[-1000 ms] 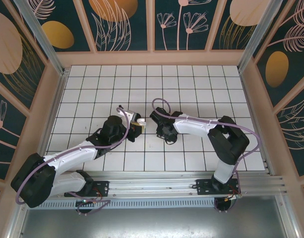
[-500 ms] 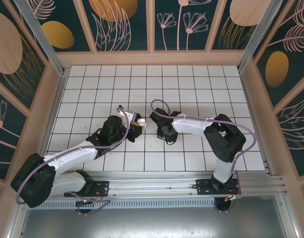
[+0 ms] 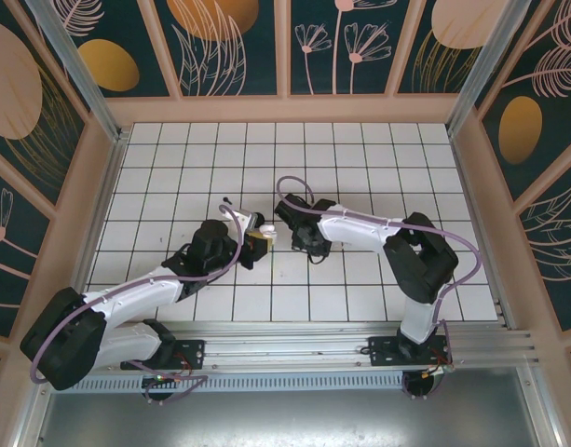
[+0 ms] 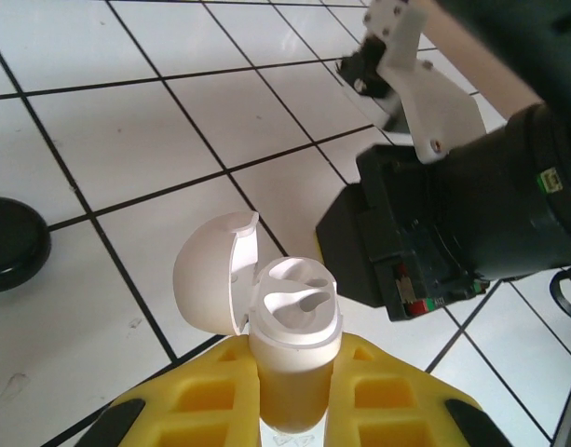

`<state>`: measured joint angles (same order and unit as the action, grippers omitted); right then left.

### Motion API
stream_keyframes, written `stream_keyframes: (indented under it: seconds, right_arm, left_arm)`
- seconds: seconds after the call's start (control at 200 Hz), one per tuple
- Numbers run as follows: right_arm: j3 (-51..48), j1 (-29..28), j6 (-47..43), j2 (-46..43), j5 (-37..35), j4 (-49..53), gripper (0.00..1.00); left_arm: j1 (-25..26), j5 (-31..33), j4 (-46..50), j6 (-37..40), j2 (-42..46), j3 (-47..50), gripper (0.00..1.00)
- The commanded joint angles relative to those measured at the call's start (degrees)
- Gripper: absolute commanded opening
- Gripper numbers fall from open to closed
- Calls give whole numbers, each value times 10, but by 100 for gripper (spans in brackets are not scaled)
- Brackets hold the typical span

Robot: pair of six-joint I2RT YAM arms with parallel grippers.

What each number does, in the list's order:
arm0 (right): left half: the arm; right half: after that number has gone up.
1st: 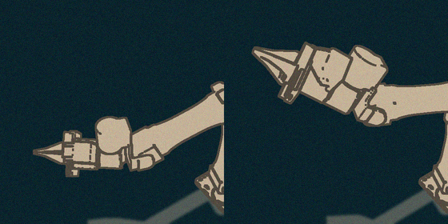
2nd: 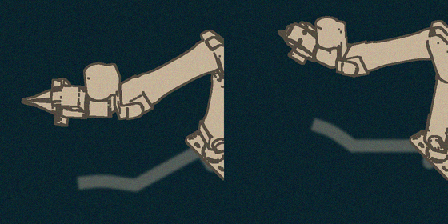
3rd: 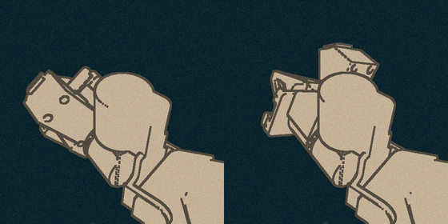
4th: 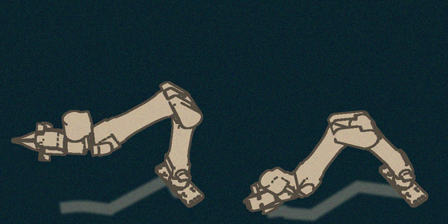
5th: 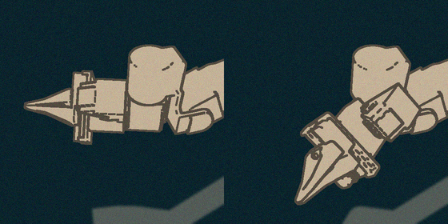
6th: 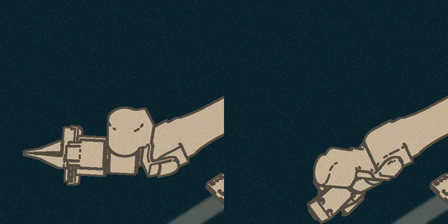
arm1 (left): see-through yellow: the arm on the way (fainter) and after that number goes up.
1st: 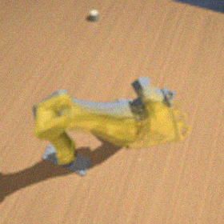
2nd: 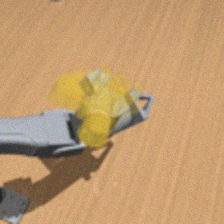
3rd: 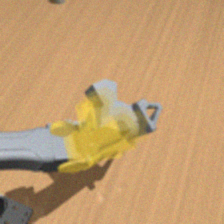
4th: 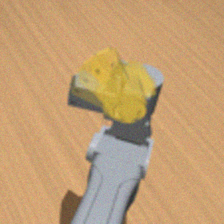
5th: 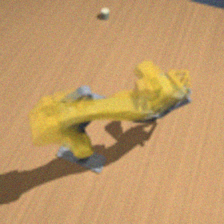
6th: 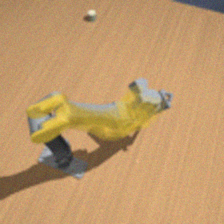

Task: Insert the wireless bluetooth earbuds into the charging case

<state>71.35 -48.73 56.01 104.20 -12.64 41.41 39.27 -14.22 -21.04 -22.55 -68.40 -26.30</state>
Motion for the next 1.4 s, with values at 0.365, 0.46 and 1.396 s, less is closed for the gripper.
stream_keyframes:
  seconds: [0.365,0.46,1.396]
  right_arm:
    - [-7,-8,-30,-54,-55,61,14]
    - [-37,-5,-60,-37,-35,45,14]
    - [-113,34,-74,-110,70,-24,27]
  left_arm:
    - [-3,-25,-53,-1,-24,-7,0]
    - [-4,-16,-45,-5,-20,3,0]
    - [-4,-6,-30,-12,-19,0,0]
